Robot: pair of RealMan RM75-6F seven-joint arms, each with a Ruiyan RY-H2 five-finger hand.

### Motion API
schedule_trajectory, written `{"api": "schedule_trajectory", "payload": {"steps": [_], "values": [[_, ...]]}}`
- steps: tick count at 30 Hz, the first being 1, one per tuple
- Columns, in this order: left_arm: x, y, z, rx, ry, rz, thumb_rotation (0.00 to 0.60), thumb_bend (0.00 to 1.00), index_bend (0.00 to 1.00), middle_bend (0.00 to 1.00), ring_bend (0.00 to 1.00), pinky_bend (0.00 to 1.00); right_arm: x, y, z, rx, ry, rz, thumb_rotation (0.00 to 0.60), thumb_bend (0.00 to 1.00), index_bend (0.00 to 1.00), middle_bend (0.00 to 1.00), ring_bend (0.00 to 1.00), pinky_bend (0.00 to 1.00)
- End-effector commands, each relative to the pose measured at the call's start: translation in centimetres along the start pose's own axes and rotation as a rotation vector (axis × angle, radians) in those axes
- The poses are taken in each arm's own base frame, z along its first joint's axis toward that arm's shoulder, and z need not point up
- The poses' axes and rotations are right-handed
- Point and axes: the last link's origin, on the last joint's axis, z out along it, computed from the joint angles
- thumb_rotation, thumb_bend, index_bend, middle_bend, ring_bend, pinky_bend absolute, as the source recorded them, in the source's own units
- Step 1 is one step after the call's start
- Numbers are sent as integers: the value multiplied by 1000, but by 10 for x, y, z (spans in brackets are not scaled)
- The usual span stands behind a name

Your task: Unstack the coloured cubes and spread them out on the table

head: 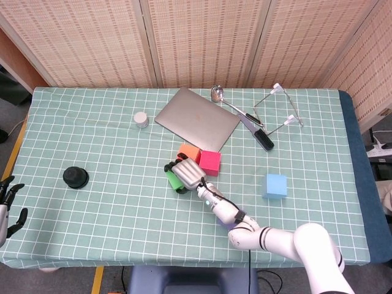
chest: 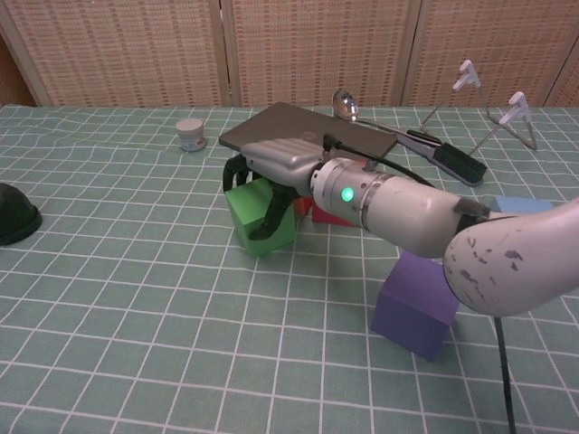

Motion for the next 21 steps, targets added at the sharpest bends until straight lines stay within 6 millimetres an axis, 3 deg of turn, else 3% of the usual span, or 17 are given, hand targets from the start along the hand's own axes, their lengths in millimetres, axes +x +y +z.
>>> {"api": "schedule_trajectory", "payload": {"steps": [1, 12, 21], "values": [[0, 0, 0, -1, -1, 0, 600, 393, 244, 127, 162, 332, -1, -1, -2, 12, 16, -4, 600, 88, 550, 466, 359, 409], [-1, 1, 0, -4, -3, 1, 600, 394, 244, 127, 162, 332, 13, -14, -17, 66, 138, -5, 600, 95, 562, 481, 372, 425], [-1, 2, 0, -10, -5, -1, 600, 394, 244, 127, 162, 332, 8, -34, -37, 174, 15, 131, 600, 95, 562, 482, 372, 425]]}}
